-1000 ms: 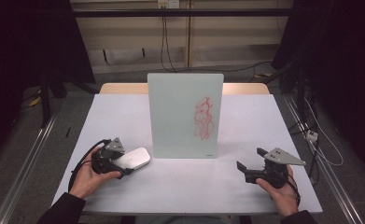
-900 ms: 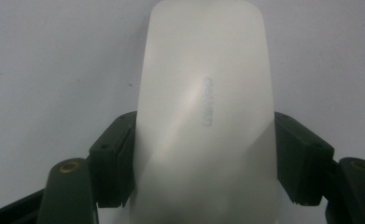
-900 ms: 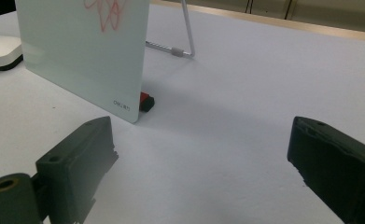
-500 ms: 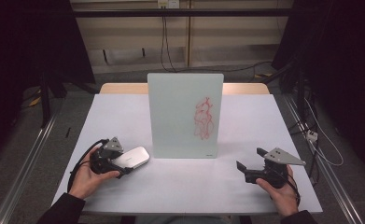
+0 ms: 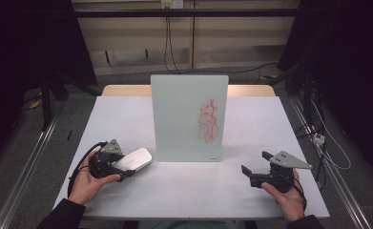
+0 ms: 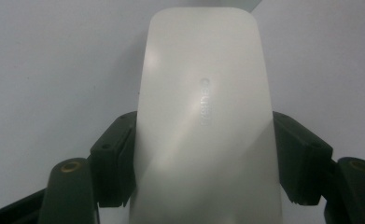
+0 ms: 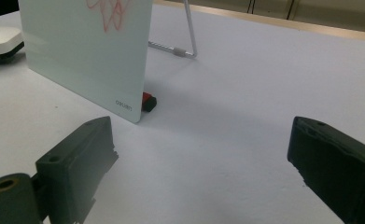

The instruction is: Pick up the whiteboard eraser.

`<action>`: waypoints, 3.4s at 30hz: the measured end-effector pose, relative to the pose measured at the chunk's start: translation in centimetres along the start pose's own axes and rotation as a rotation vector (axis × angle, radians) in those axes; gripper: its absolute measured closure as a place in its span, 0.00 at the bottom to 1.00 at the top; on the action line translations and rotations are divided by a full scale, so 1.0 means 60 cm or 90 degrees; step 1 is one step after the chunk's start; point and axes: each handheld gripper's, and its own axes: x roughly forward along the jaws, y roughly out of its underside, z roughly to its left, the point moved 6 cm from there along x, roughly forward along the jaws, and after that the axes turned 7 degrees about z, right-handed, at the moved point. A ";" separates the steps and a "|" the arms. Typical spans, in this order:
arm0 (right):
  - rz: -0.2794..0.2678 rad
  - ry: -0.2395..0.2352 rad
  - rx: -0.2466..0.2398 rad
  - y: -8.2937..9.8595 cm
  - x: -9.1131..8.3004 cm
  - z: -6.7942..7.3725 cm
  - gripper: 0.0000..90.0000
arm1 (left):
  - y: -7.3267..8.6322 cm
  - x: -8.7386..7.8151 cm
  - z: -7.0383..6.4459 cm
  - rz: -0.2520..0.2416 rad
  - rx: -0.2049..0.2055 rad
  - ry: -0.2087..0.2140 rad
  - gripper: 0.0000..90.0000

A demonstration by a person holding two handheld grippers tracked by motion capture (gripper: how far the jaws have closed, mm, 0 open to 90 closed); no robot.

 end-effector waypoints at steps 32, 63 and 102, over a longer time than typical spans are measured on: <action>0.004 -0.020 -0.001 -0.003 0.007 0.010 0.08 | -0.035 -0.050 -0.054 -0.131 0.043 -0.009 0.35; -0.011 -0.062 -0.032 -0.014 0.001 0.037 0.07 | -0.089 -0.049 -0.112 -0.189 0.092 0.032 0.35; 0.000 -0.078 -0.041 -0.011 0.007 0.054 0.06 | -0.165 -0.016 -0.170 -0.197 0.178 0.021 0.35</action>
